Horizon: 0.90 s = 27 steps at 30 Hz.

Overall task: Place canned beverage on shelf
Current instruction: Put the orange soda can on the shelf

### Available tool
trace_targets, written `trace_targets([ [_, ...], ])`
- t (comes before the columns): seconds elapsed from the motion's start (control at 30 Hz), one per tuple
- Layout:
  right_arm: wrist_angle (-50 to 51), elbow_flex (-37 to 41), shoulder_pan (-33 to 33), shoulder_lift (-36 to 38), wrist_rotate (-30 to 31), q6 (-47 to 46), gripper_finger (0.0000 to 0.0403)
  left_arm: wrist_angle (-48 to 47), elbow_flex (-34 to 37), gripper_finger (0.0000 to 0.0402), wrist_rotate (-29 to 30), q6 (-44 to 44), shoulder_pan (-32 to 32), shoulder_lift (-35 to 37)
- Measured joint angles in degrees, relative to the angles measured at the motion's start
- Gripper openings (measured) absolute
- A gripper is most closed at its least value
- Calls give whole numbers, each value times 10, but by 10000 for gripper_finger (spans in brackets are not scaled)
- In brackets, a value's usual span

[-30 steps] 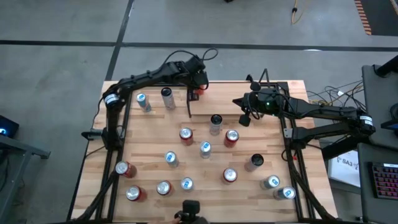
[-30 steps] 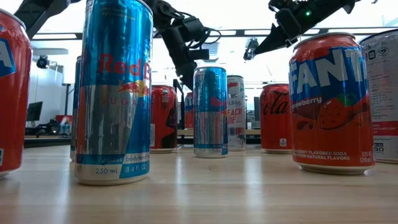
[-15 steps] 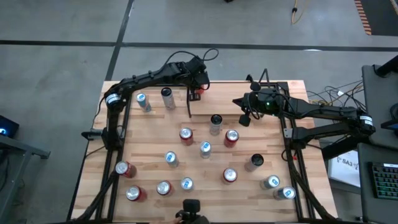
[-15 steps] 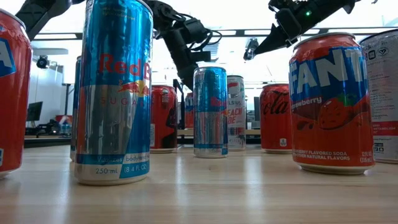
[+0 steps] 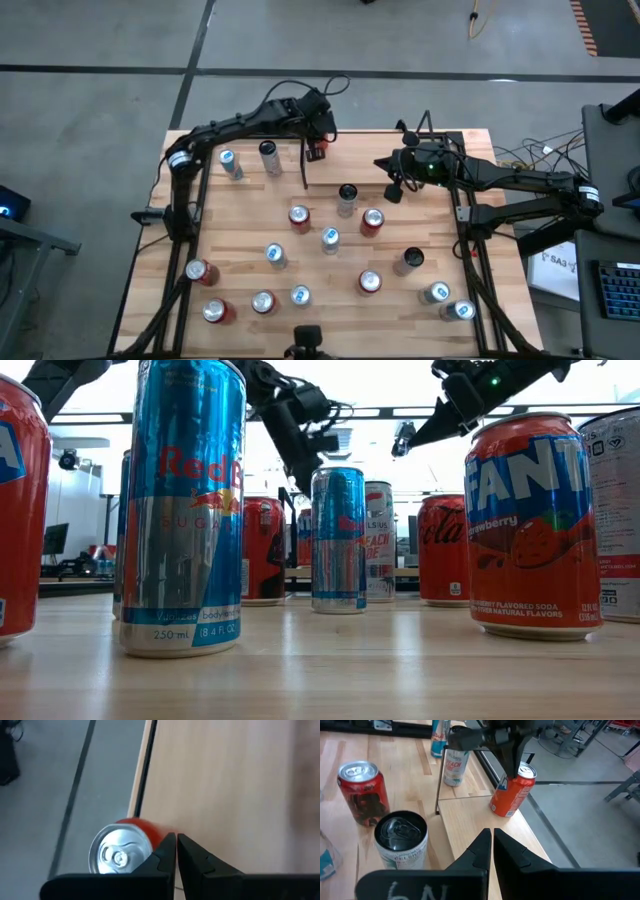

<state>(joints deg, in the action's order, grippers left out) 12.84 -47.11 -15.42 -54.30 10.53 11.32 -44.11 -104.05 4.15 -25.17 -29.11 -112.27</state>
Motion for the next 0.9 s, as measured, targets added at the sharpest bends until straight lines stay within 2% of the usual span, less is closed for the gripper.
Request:
trace_targets([
  [0.2,-8,0,0,0,-1,-42,9,-35,15,0,-72,45,9,53],
  [0.3,-7,0,0,0,-1,-73,9,-32,62,0,-72,50,17,93],
  [0.43,-26,0,0,-12,-1,-133,9,5,158,0,-73,50,22,168],
  [0.63,-107,-21,-9,-78,-1,-164,9,177,333,0,-77,63,21,318],
  [0.83,-97,-132,-35,-199,0,-158,9,405,500,0,-79,53,22,448],
  [0.9,-65,-176,-48,-243,-1,-153,9,462,546,0,-79,33,20,481],
])
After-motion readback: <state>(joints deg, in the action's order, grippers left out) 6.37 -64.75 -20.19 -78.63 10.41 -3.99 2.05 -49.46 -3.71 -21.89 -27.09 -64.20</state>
